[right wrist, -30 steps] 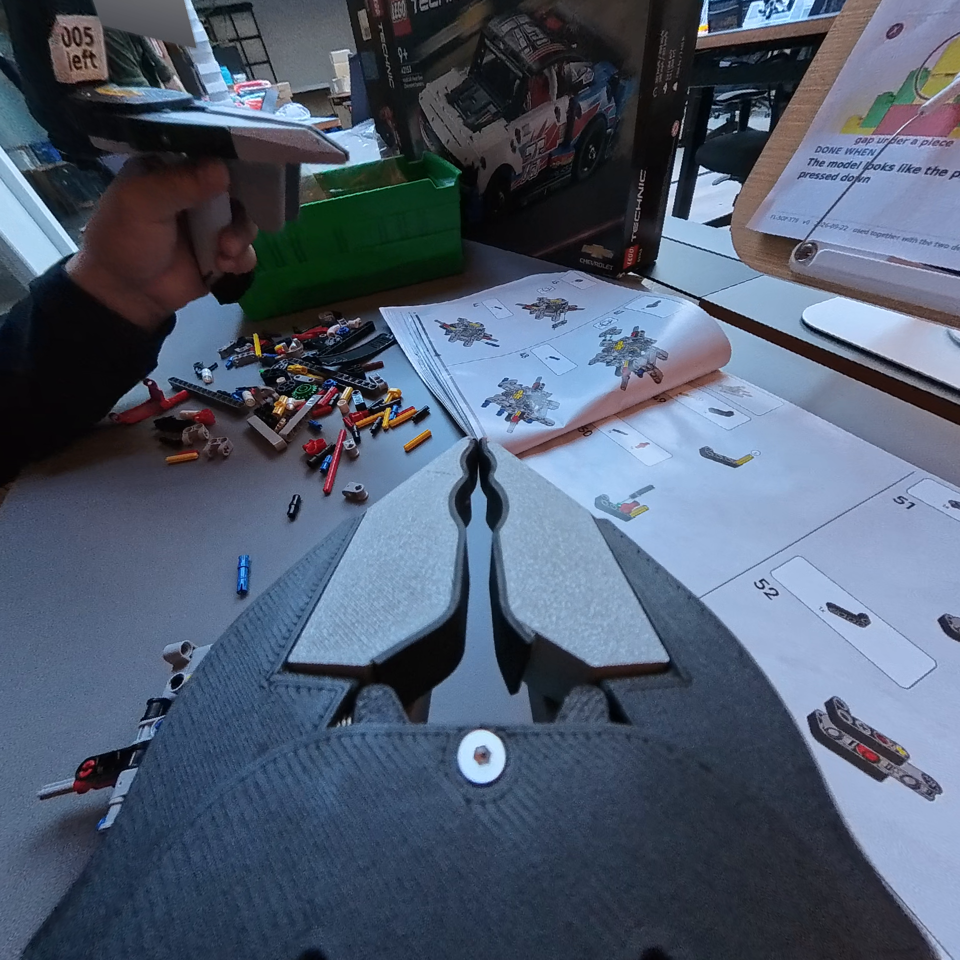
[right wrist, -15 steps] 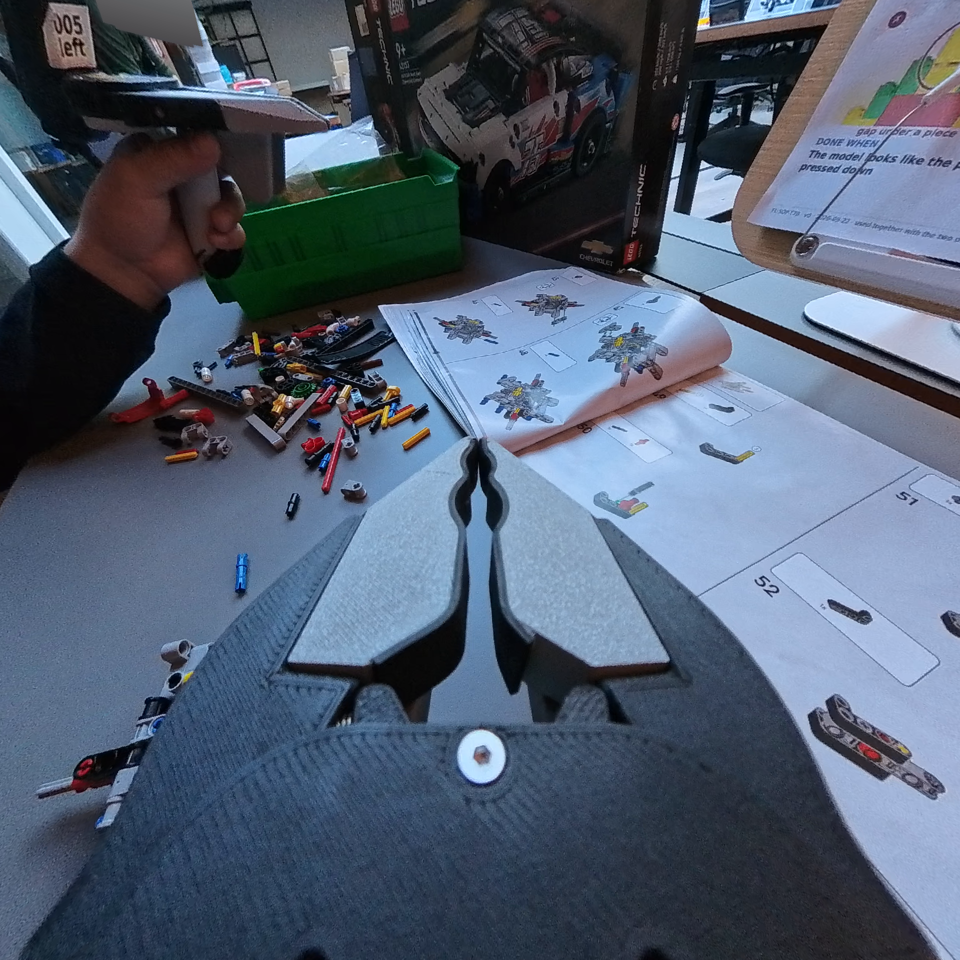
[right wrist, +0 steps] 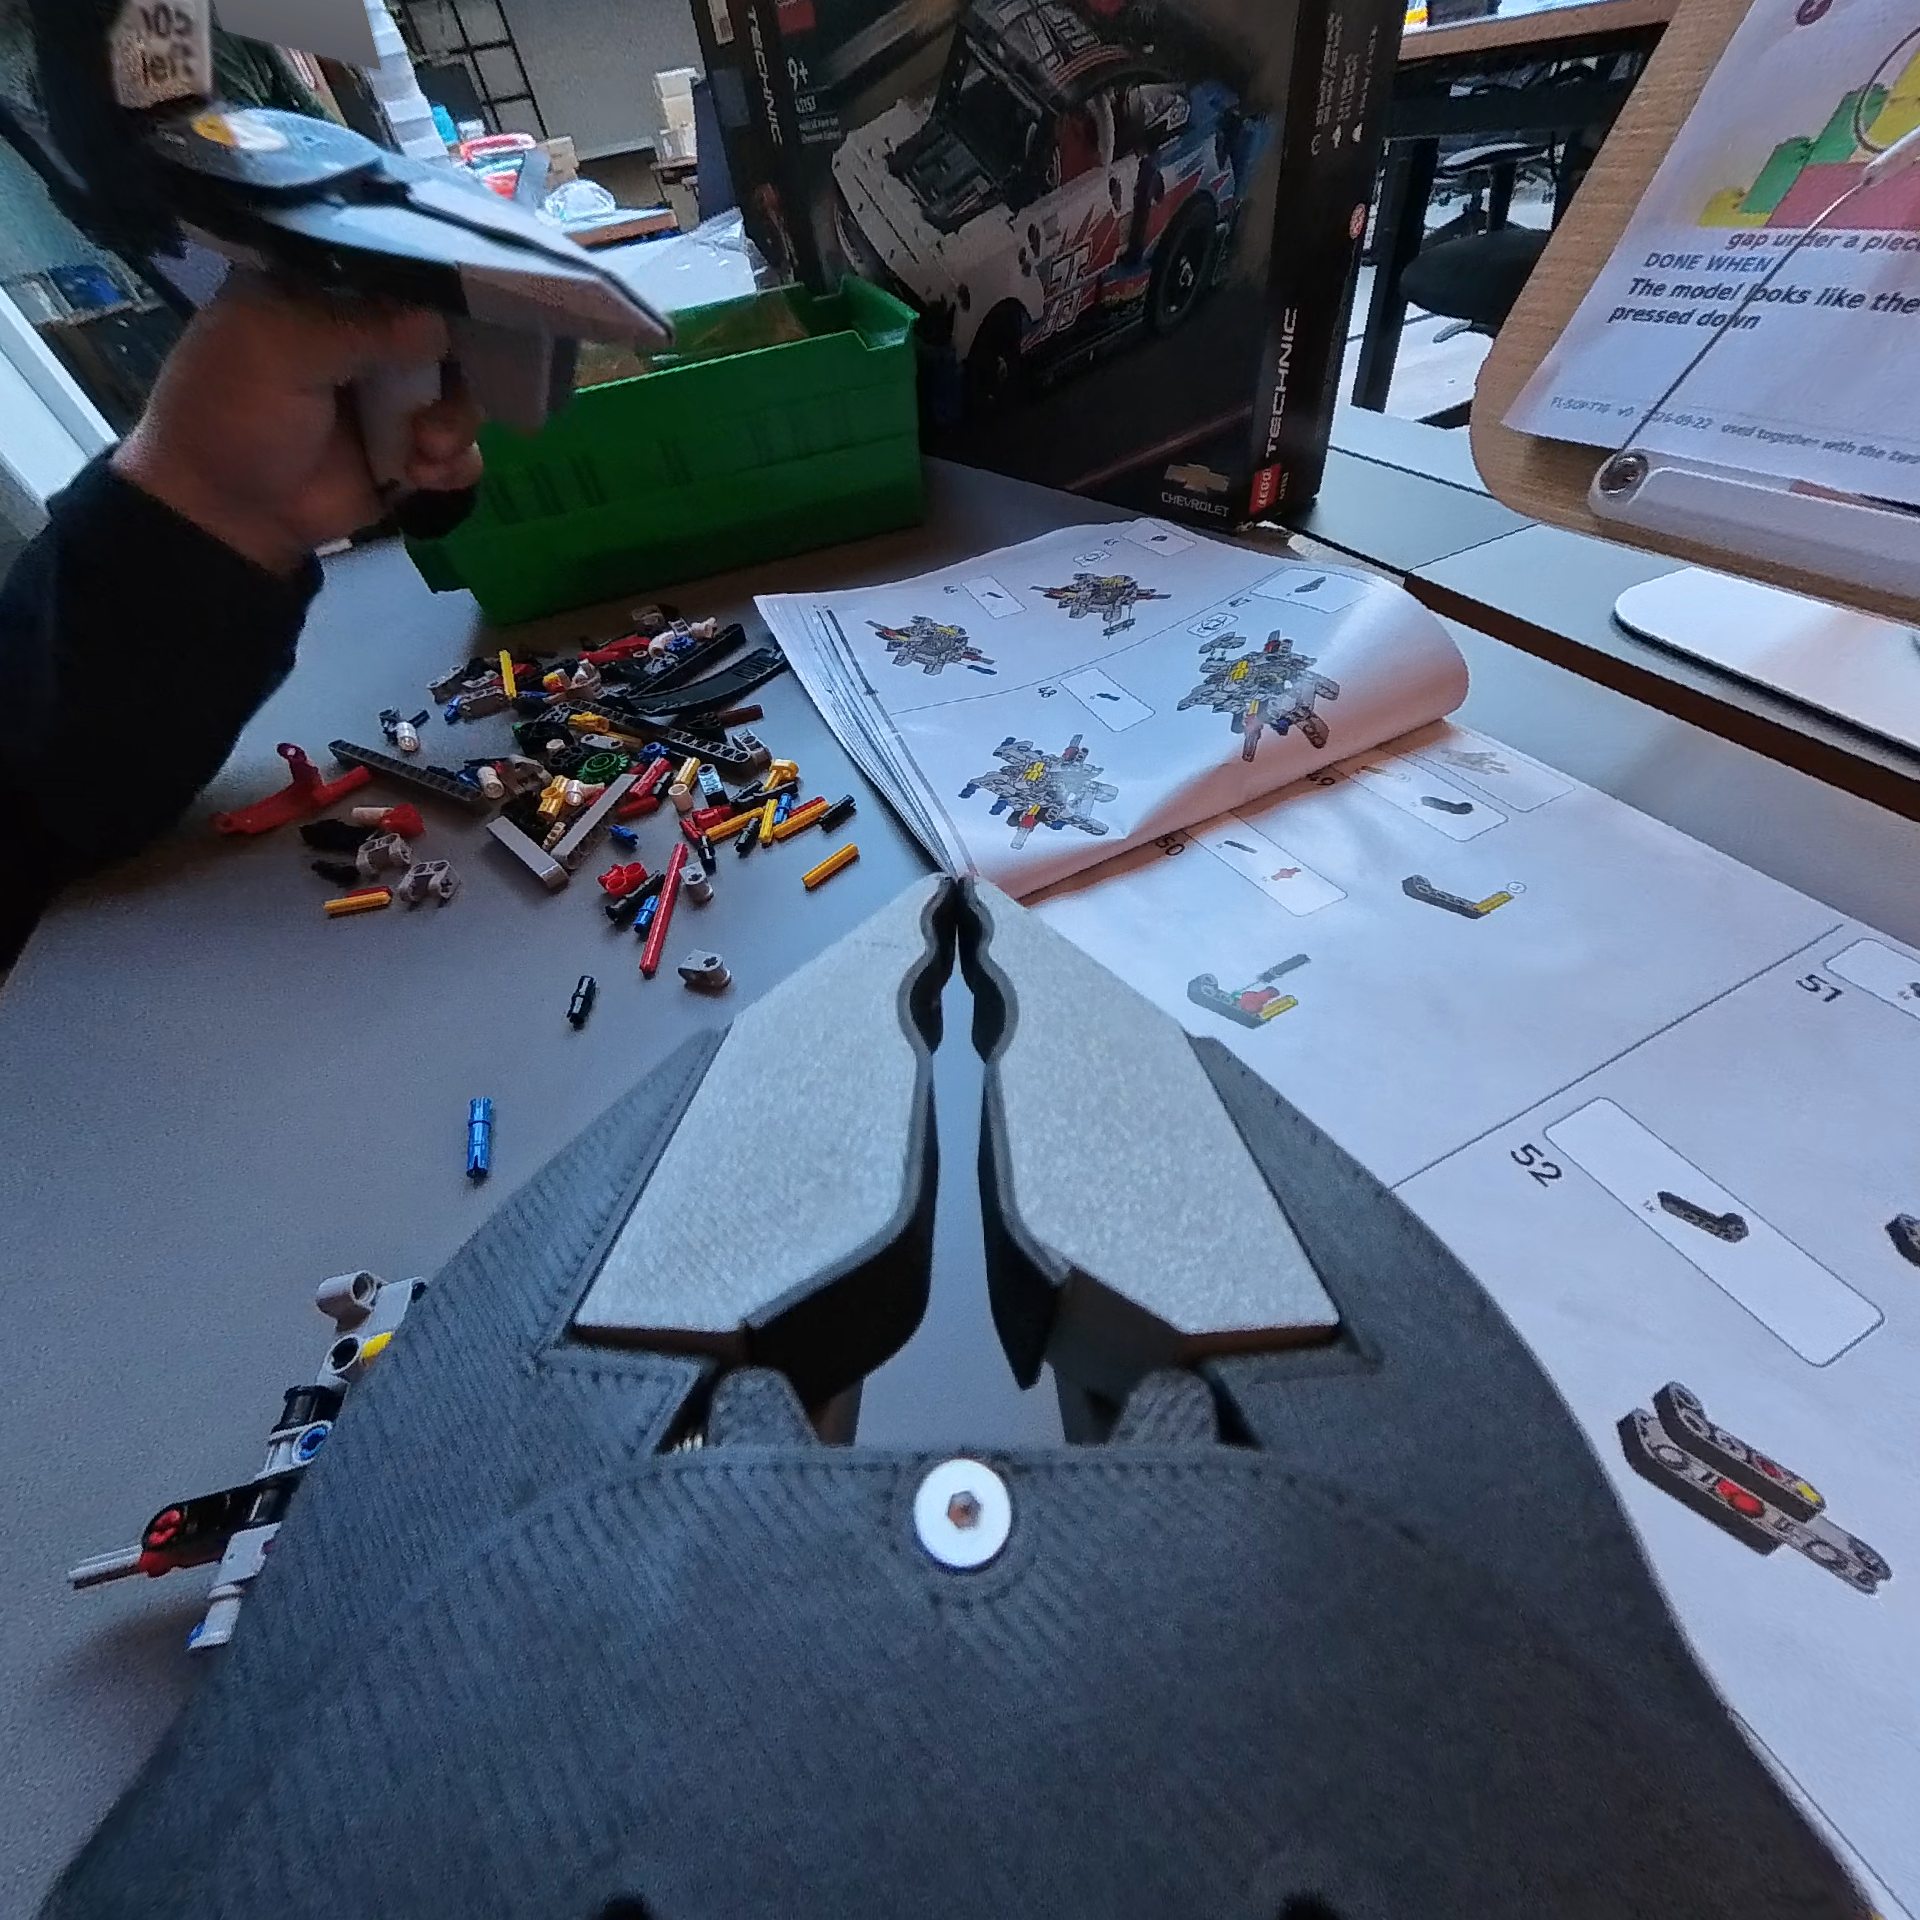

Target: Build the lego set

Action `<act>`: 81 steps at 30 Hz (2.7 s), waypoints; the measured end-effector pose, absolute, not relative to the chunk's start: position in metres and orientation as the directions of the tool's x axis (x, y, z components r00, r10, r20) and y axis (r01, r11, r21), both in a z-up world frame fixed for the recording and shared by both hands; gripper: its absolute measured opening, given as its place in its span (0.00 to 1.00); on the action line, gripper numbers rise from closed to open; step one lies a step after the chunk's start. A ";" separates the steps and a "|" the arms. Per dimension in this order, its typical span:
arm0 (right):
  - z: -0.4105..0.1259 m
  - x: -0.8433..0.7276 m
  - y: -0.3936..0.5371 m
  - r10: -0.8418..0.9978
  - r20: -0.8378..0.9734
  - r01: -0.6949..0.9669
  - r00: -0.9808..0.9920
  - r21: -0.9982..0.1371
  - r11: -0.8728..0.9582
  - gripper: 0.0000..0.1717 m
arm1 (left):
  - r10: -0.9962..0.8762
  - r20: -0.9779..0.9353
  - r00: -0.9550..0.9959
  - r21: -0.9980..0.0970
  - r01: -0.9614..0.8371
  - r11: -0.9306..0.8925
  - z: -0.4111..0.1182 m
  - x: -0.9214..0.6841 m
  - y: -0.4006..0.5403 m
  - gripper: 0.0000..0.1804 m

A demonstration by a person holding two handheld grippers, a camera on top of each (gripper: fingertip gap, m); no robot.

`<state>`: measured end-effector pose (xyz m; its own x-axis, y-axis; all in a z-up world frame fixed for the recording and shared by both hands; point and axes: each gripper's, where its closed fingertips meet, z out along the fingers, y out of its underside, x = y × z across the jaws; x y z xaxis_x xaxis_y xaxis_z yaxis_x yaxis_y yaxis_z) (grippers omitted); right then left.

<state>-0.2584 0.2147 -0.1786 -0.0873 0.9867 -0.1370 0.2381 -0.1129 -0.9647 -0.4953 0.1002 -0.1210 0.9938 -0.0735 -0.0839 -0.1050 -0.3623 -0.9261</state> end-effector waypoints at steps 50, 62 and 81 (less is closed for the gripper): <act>-0.179 -0.257 0.216 0.980 -0.174 0.232 -0.091 -0.961 -0.149 0.00 | -0.260 0.049 0.964 -0.344 -0.228 -0.911 -0.252 -0.484 -0.030 0.01; -0.178 -0.256 0.214 0.979 -0.175 0.231 -0.100 -0.962 -0.148 0.00 | -0.302 -0.014 0.953 -0.352 -0.288 -0.891 -0.252 -0.484 -0.029 0.02; -0.174 -0.256 0.206 0.979 -0.161 0.220 -0.122 -0.967 -0.131 0.00 | -0.548 0.061 0.834 -0.567 -0.423 -0.707 -0.219 -0.299 0.054 0.02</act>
